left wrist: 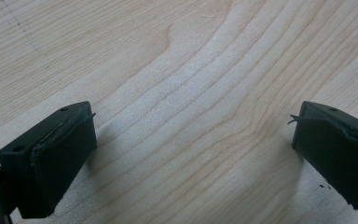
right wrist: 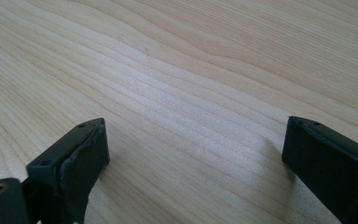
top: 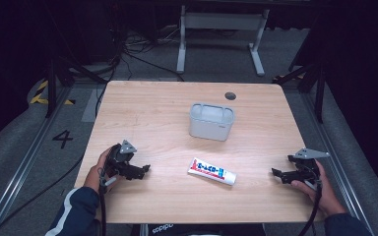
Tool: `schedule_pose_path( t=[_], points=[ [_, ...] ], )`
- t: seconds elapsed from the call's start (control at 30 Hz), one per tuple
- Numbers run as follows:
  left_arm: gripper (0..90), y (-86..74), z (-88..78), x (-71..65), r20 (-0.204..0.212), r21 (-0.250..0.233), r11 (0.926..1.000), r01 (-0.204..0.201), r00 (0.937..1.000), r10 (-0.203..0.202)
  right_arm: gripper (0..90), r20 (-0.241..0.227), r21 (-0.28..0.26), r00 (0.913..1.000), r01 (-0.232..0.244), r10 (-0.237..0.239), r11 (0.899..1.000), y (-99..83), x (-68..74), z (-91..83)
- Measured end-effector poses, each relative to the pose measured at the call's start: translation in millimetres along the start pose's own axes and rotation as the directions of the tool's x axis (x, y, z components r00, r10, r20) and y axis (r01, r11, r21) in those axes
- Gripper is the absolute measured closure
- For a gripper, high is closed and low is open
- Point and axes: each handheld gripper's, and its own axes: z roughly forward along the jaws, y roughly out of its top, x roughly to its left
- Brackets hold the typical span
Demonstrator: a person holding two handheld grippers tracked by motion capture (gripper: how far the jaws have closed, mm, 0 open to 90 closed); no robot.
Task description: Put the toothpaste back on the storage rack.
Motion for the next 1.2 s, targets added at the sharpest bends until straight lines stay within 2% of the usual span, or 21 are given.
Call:
schedule_pose_path(
  t=[0.07, 0.17, 0.3, 0.67, 0.77, 0.83, 0.93, 0.97, 1.03, 1.2],
  points=[
    [0.1, -0.1, 0.2, 1.2, -0.003, -0.007, 0.9999, -0.014, 0.9999, 0.014, 7.5, -0.001, 0.0, 1.0, 0.001, -0.001, 1.0, 0.0, -0.1, 0.0],
    [0.1, -1.8, -1.3, 2.5, 0.021, -0.003, 0.9998, -0.019, 0.9996, 0.019, 7.5, -0.001, 0.0, 1.0, 0.001, -0.001, 1.0, 0.0, -0.1, 0.0],
    [0.1, -3.5, -3.3, 4.6, 0.031, 0.004, 0.9996, -0.028, 0.9991, 0.028, 7.5, -0.001, 0.0, 1.0, 0.001, -0.001, 1.0, 0.0, -0.1, -0.1],
    [0.1, -3.6, -3.4, 5.4, 0.032, 0.004, 0.9993, -0.036, 0.9988, 0.036, 7.5, 0.005, -0.001, 0.9999, -0.009, 0.009, 1.0, -1.5, 0.4, -1.7],
    [0.0, -3.5, -3.3, 5.5, 0.031, 0.002, 0.9993, -0.037, 0.9988, 0.037, 7.5, 0.009, 0.005, 0.9999, -0.009, 0.009, 1.0, -2.9, -1.0, -3.7],
    [0.0, -3.6, -3.8, 8.3, 0.041, 0.0, 0.9979, -0.065, 0.997, 0.065, 7.5, 0.004, 0.011, 1.0, -0.005, 0.005, 1.0, -2.7, -1.8, -4.1],
    [0.1, -4.7, -3.7, 8.8, 0.052, -0.003, 0.9983, -0.057, 0.997, 0.058, 7.7, 0.005, 0.025, 1.0, -0.003, 0.003, 1.0, -0.9, -1.9, -4.0],
    [0.1, -4.7, -3.7, 8.8, 0.053, -0.003, 0.9983, -0.057, 0.9969, 0.058, 9.2, 0.006, 0.029, 1.0, -0.007, 0.007, 1.0, -0.4, -1.3, -4.3],
    [0.1, -4.7, -3.7, 8.8, 0.053, -0.003, 0.9983, -0.057, 0.9969, 0.058, 19.6, -0.012, 0.036, 0.9999, 0.009, -0.009, 0.999, 0.8, 0.4, -7.6],
    [0.0, -4.6, -3.7, 9.0, 0.056, -0.002, 0.9982, -0.059, 0.9967, 0.059, 19.4, -0.021, 0.06, 0.9995, 0.026, -0.025, 0.998, 3.4, 6.1, -9.3]
  ],
)
